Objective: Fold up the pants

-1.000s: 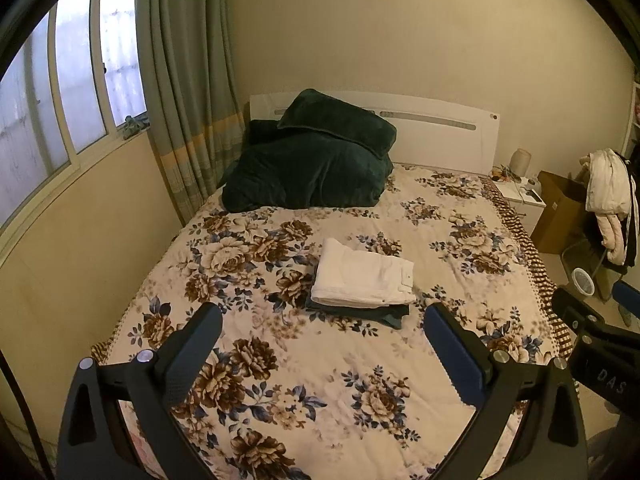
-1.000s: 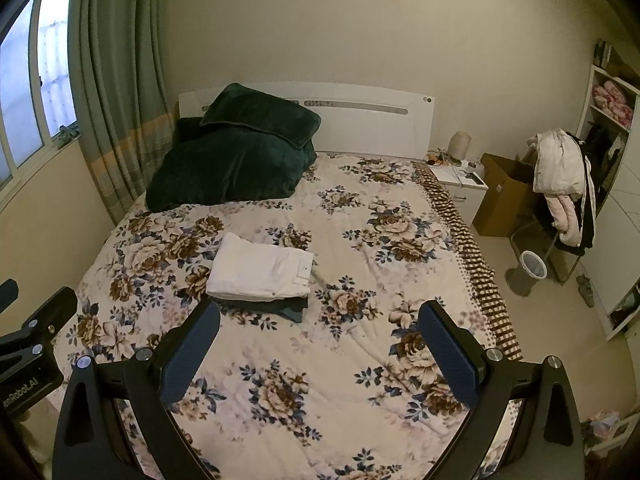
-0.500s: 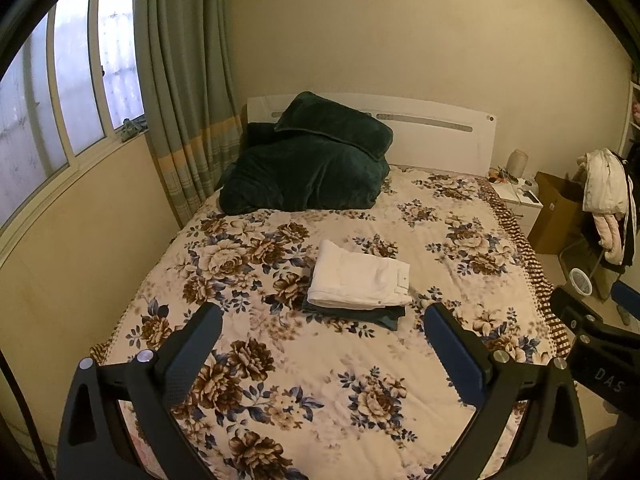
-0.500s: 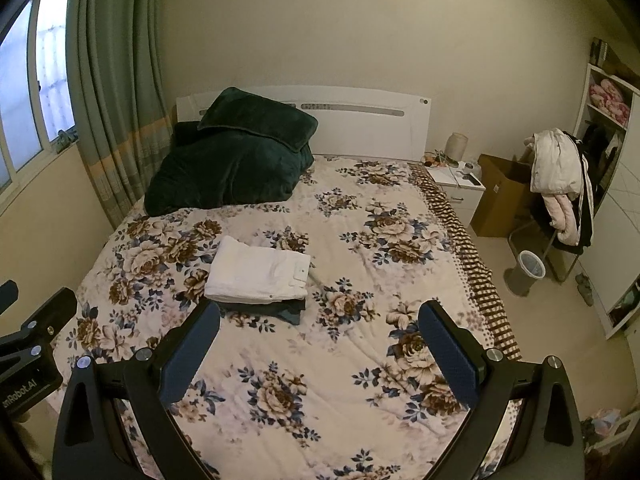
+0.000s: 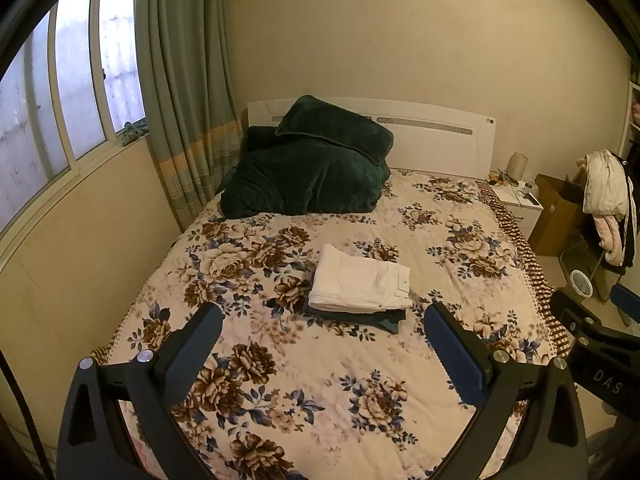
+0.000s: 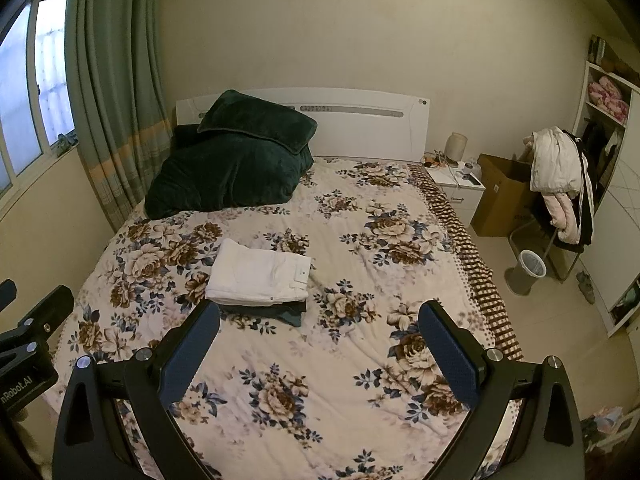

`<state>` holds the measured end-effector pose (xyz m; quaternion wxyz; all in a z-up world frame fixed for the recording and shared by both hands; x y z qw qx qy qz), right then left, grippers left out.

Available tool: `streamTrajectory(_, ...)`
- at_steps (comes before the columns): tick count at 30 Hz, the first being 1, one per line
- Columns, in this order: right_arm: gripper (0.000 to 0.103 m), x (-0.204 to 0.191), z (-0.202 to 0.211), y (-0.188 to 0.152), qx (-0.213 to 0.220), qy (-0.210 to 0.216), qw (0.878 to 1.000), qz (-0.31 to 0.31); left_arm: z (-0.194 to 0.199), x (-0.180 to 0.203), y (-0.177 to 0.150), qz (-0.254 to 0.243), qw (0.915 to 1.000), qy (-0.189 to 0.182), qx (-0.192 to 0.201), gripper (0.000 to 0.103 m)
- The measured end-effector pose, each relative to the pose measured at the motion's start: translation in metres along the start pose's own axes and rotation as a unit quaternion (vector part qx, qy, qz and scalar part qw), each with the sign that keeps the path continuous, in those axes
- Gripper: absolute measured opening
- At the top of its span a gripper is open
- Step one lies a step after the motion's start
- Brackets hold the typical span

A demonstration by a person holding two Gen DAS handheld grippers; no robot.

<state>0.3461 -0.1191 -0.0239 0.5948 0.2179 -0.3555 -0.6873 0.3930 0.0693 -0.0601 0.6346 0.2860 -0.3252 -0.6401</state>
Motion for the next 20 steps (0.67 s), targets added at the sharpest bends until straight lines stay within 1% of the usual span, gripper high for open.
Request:
streamTrajectory(16,0.101,-0.0056,0.0039,0.0027,-0.001,-0.001,1.0,-0.003,0.0012,-0.0003,0.0004,0.002,1.0,-0.002,-0.001,0.103)
streamTrajectory(20,0.101,-0.0096,0.0036,0.0035,0.001,0.0,1.0,-0.003,0.0014,0.0011,0.0031,0.003,1.0,0.003,0.002,0.103)
Point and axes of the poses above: each gripper's, at about its wrist camera, not at the fingertips, and z roughly against the way its jaws point, x to its right, y to its top, the point moved 8 cm from there along -z, roughly the way its jaws point, and after that the axes turned 8 degrees about -y, right-handed, at the moved point
